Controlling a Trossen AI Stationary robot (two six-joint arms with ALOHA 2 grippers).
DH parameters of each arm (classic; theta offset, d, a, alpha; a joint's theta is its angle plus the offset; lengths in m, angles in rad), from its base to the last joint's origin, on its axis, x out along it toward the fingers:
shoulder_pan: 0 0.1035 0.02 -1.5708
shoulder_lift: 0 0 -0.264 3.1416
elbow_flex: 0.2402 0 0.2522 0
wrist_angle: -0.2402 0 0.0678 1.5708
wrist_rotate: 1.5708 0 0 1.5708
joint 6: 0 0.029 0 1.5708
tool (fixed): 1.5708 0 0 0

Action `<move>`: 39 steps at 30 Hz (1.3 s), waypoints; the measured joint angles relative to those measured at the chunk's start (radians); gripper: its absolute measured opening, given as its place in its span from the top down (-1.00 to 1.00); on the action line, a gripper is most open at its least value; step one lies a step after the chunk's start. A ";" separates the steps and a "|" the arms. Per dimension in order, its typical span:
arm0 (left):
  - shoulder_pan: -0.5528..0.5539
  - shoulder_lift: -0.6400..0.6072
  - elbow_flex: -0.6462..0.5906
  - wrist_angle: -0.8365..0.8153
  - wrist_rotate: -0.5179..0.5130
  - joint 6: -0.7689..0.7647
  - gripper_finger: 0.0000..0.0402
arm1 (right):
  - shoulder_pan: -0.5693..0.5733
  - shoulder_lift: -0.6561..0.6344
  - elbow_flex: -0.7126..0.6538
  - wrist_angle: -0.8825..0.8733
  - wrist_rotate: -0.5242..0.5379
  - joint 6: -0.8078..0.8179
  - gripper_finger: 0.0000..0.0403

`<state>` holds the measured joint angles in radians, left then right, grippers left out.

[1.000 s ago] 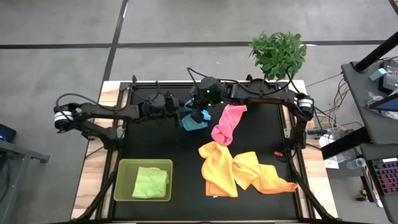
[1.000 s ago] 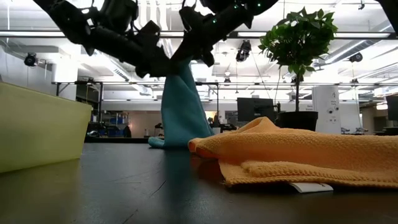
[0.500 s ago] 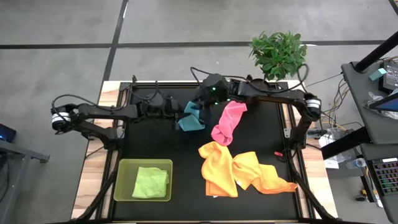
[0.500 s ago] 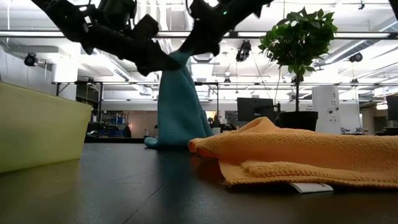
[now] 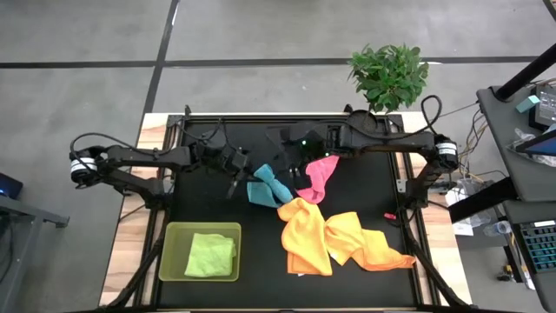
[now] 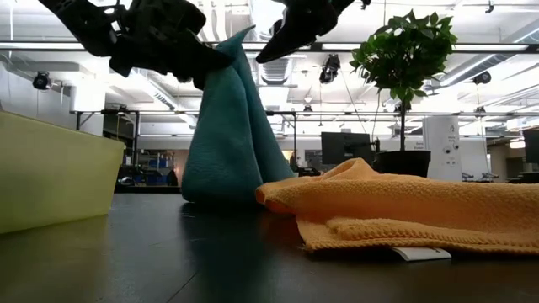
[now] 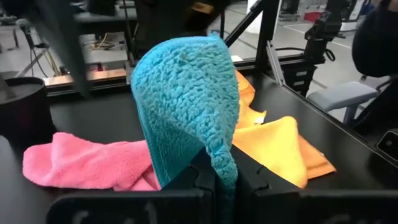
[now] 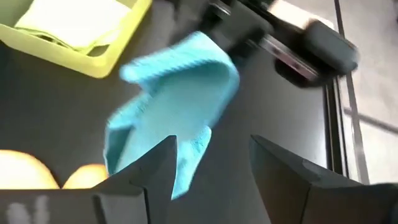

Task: Fold microfiber towels
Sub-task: Fold the blue microfiber towel

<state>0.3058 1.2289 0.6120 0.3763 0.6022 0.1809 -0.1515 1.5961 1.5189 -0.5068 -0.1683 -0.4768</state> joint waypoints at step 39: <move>0.045 -0.049 -0.013 0.006 -0.297 -0.062 0.35 | 0.026 -0.002 -0.029 0.088 0.321 0.084 0.96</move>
<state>0.3507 1.1798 0.5991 0.3824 0.3055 0.1191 -0.1252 1.5945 1.4904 -0.4192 0.1529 -0.3923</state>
